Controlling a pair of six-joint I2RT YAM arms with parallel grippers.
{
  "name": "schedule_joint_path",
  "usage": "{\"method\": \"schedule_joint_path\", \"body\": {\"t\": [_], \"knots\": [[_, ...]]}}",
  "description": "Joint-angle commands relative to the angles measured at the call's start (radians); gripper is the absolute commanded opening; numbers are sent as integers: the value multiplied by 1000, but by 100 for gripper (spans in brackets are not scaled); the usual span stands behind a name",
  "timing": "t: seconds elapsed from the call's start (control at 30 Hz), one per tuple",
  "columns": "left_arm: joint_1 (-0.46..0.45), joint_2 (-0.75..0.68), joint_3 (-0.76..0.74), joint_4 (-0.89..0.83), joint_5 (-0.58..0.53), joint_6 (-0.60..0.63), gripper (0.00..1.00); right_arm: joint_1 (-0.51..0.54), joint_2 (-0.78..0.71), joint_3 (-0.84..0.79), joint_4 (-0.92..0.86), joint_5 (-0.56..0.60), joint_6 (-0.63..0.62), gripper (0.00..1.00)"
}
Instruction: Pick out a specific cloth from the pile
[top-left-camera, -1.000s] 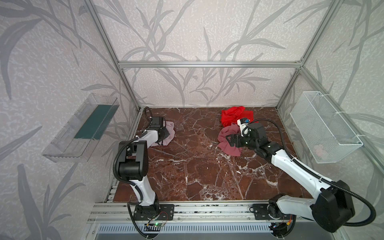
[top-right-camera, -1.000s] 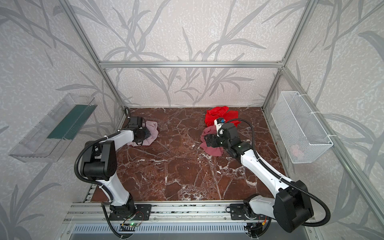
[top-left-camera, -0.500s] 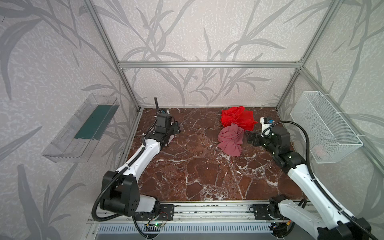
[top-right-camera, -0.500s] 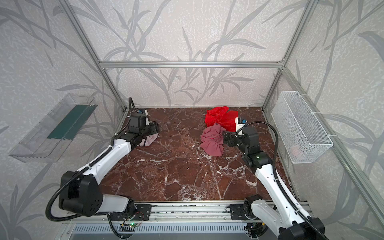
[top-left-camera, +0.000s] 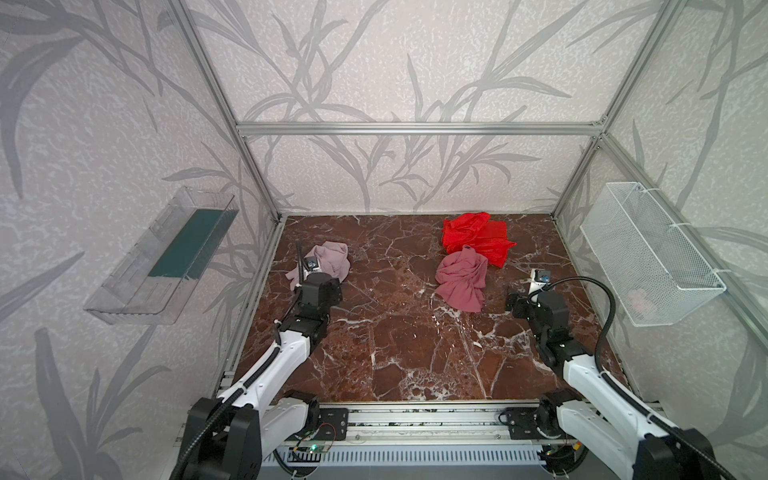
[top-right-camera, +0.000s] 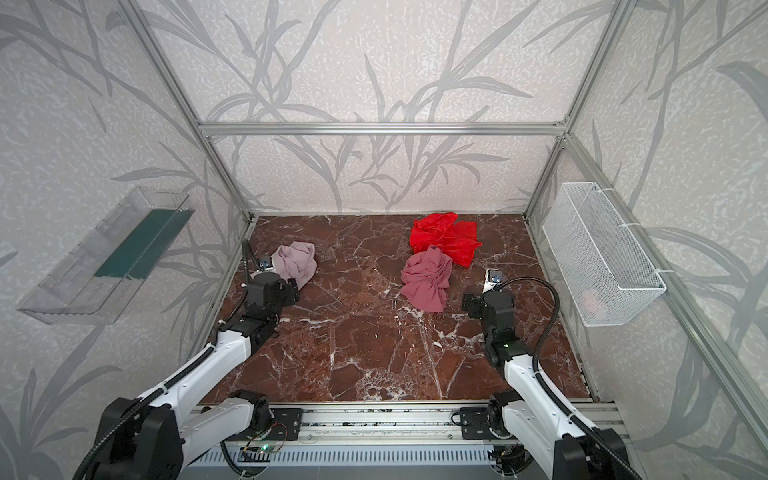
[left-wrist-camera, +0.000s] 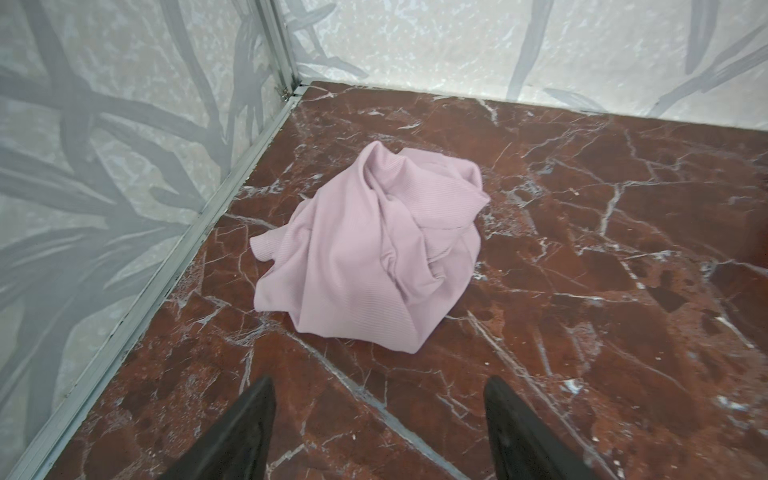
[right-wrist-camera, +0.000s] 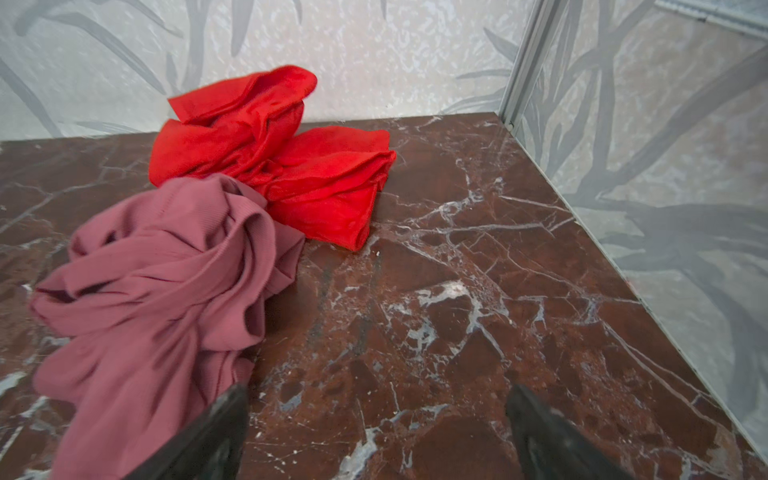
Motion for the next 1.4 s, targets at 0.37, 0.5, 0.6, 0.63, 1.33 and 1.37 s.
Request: {"method": "schedule_joint_path", "body": {"t": [0.37,0.5,0.6,0.63,1.33,1.37], "knots": [[107,243,-135,604,6,115,78,-4,400,-17,583,45,-134,97],[130,311,-146,722,37,152,77,-2,495,-68,808,35,-179,99],[163,360,-175,832,78,138,77,-2,570,-80,889,17,-181,100],[174,379,-182,862,97,126,77,-3,604,-78,919,10,-183,100],[224,478,-154,893,236,124,77,10,657,36,756,11,-201,99],[223,478,-156,893,236,124,77,10,657,35,756,11,-200,99]]}}
